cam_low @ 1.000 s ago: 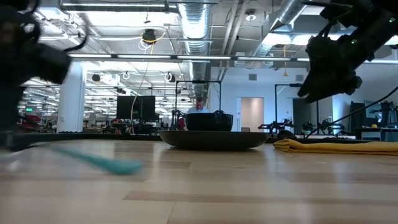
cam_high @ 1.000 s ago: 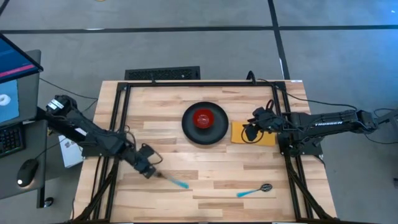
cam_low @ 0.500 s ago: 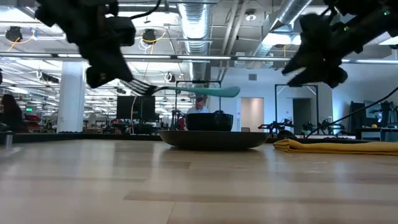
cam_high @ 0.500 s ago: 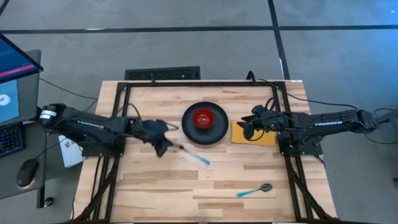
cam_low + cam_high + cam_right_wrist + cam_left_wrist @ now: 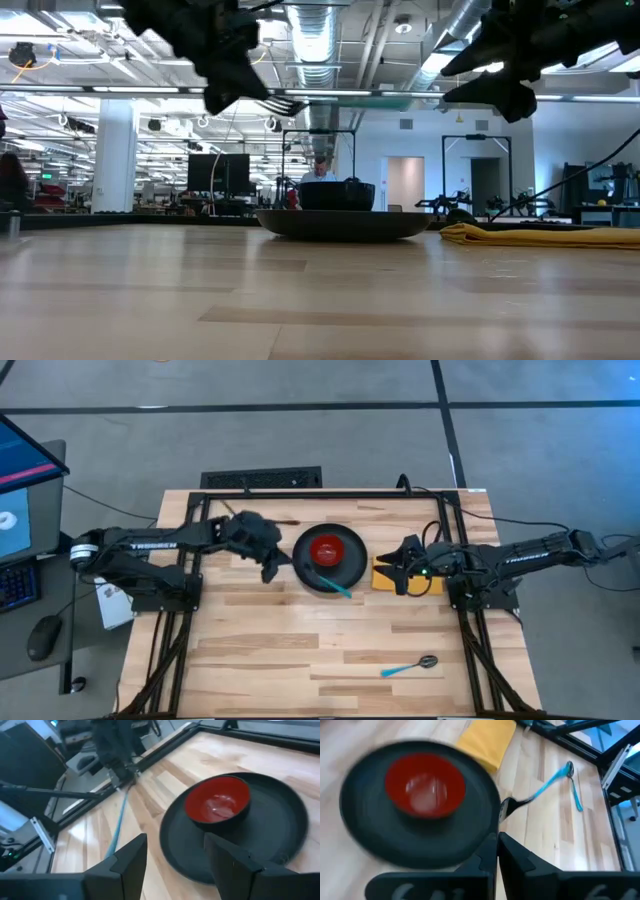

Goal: Set table place
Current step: Put the blue fork beside the black plate

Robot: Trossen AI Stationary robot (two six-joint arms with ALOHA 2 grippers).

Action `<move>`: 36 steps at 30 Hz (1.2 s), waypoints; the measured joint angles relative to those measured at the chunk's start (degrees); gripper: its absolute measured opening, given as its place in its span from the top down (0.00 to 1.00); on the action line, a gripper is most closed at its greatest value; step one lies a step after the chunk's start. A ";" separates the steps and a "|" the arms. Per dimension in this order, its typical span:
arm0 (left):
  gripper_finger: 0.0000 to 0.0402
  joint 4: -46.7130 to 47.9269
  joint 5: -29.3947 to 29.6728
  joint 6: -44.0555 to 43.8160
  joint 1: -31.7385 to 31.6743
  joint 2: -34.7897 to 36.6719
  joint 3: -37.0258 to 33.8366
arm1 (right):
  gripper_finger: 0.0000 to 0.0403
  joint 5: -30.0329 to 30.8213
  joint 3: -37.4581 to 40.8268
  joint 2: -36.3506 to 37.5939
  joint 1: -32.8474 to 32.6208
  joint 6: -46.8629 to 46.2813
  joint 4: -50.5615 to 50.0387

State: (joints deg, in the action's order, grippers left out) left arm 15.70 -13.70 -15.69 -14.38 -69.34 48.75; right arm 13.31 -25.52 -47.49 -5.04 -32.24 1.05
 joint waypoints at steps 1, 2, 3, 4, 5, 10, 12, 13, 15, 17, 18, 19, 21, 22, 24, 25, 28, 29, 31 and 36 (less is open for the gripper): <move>1.00 0.29 -0.13 1.04 -0.32 -1.43 1.50 | 0.45 -0.02 0.00 -0.75 -0.33 0.72 0.87; 1.00 0.81 -0.11 2.01 -0.62 -2.87 3.08 | 0.45 -0.01 0.00 -1.70 -0.83 1.62 1.99; 1.00 1.91 -0.13 3.00 -0.92 -4.32 4.87 | 0.45 0.01 -0.02 -2.90 -1.30 2.56 3.68; 1.00 2.41 -0.16 3.90 -1.03 -5.97 6.51 | 0.45 0.01 -0.02 -4.04 -1.76 3.66 4.79; 1.00 2.77 -0.38 4.70 -1.13 -7.65 8.31 | 0.45 0.01 -0.02 -5.06 -2.15 4.69 5.97; 1.00 7.81 -3.07 7.71 -1.39 -15.43 16.65 | 0.45 0.01 -0.02 -10.14 -3.30 7.80 9.74; 1.00 9.94 -3.16 8.86 -1.39 -18.08 19.51 | 0.45 0.01 -0.04 -11.94 -3.33 7.86 9.91; 1.00 10.76 -3.18 9.51 -1.37 -19.37 21.02 | 0.45 0.00 -0.02 -12.67 -3.35 7.86 9.62; 1.00 12.40 -3.16 10.62 -1.37 -21.52 23.49 | 0.45 0.04 -0.02 -14.14 -3.61 7.86 10.44; 1.00 12.69 -3.31 10.76 -1.37 -23.21 25.60 | 0.45 -0.13 -0.02 -15.22 -3.68 7.67 10.45; 1.00 13.07 -3.49 10.94 -1.37 -23.87 26.51 | 0.45 -0.22 -0.02 -15.70 -3.71 7.11 10.92; 1.00 13.23 -3.77 11.47 -1.37 -24.30 27.24 | 0.45 -0.33 -0.02 -16.21 -3.72 6.66 11.57; 1.00 13.53 -3.91 12.04 -1.37 -24.68 28.17 | 0.45 -0.60 -0.02 -16.73 -3.90 6.33 11.42; 1.00 13.67 -3.70 12.22 -1.37 -24.66 28.39 | 0.45 -0.70 -0.02 -16.87 -4.01 6.31 11.51; 1.00 13.73 -3.19 12.48 -1.37 -24.62 28.89 | 0.45 -1.28 -0.02 -17.56 -4.34 5.61 11.74; 1.00 14.28 -2.74 12.49 -1.39 -24.59 29.19 | 0.45 -1.28 0.01 -17.55 -4.56 5.30 11.27; 1.00 15.28 -2.12 12.94 -1.41 -24.50 30.13 | 0.45 -1.26 0.00 -17.46 -5.39 4.72 11.87; 1.00 15.24 -2.14 12.97 -1.41 -24.49 30.23 | 0.45 -1.29 0.00 -17.48 -5.71 4.32 11.86; 1.00 15.34 -2.15 13.12 -1.41 -24.49 30.21 | 0.45 -1.30 0.00 -17.48 -6.34 3.78 11.97; 1.00 15.59 -2.35 13.14 -1.41 -24.49 30.21 | 0.45 -1.28 0.00 -17.48 -6.97 3.75 11.93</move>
State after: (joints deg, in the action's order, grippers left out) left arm 31.29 -16.06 -2.55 -15.79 -93.82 78.96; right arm 12.03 -25.52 -64.97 -12.01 -28.49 12.97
